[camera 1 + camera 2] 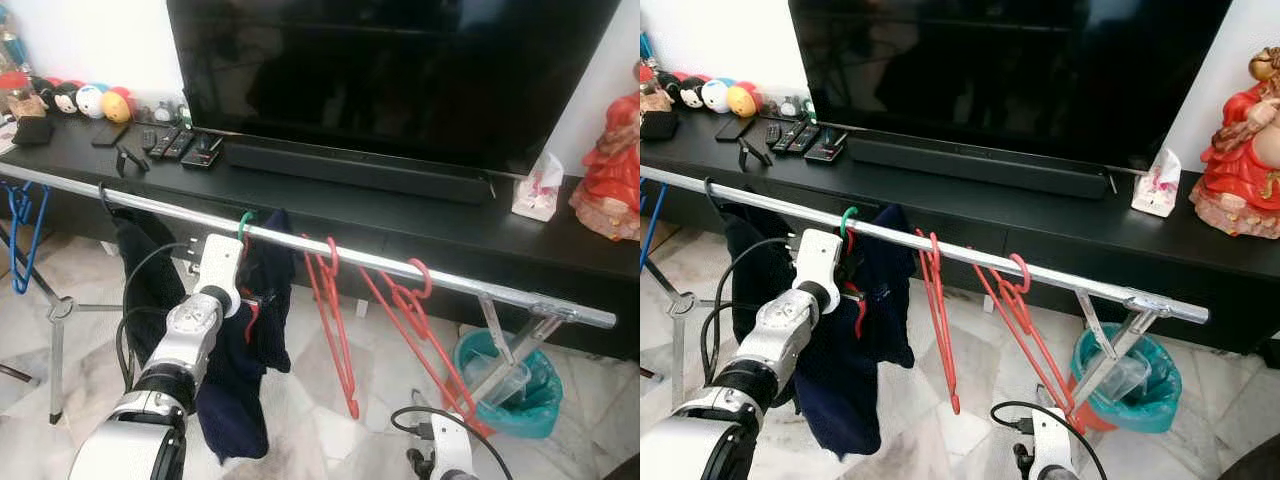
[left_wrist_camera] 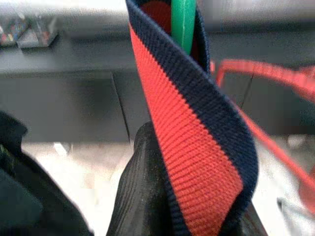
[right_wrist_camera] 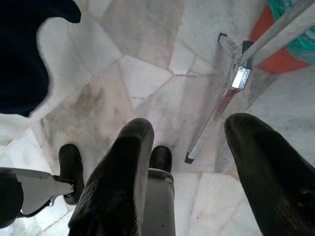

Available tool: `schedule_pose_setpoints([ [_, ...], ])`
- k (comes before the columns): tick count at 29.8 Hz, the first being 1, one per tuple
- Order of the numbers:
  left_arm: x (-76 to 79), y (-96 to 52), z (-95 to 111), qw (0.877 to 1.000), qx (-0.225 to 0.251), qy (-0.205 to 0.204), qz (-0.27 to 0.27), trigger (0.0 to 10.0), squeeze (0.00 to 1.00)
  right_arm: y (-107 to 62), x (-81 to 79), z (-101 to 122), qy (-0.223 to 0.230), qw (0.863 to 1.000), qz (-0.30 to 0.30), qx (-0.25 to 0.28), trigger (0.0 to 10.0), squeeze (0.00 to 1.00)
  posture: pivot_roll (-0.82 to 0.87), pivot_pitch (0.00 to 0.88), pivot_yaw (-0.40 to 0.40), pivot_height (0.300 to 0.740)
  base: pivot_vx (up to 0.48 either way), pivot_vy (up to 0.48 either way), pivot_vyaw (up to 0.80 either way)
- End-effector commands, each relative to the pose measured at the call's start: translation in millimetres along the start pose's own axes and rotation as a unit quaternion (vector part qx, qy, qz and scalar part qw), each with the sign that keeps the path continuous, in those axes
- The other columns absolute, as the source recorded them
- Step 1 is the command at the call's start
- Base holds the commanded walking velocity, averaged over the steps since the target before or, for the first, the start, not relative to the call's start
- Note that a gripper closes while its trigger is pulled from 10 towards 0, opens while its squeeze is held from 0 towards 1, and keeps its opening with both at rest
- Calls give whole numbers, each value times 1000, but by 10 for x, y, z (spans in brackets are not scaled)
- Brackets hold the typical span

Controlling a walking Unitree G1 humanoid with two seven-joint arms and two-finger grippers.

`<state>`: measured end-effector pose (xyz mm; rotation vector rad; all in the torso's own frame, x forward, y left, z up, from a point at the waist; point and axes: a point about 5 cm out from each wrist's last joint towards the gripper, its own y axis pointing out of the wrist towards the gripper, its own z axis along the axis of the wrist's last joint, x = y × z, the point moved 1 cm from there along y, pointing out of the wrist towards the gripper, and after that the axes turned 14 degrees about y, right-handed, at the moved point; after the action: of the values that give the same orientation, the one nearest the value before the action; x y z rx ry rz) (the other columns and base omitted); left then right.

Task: Hang hanger

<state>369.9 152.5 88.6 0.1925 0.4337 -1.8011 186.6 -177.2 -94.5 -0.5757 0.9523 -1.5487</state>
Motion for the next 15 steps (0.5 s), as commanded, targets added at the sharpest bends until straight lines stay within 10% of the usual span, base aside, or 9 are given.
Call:
schedule_pose_setpoints([
  [1, 80, -18, -132, 999, -38, 7, -19, 10000, 0, -2, 5, -16, 8, 1000, -2, -4, 10000, 0, -1, 0, -32, 740, 0, 0, 0],
  [15, 67, -247, -390, 1000, -24, 20, -3, 10000, 0, -2, -5, -25, 10, 1000, -2, -3, 10000, 0, 10, 0, -27, 740, 0, 0, 0],
])
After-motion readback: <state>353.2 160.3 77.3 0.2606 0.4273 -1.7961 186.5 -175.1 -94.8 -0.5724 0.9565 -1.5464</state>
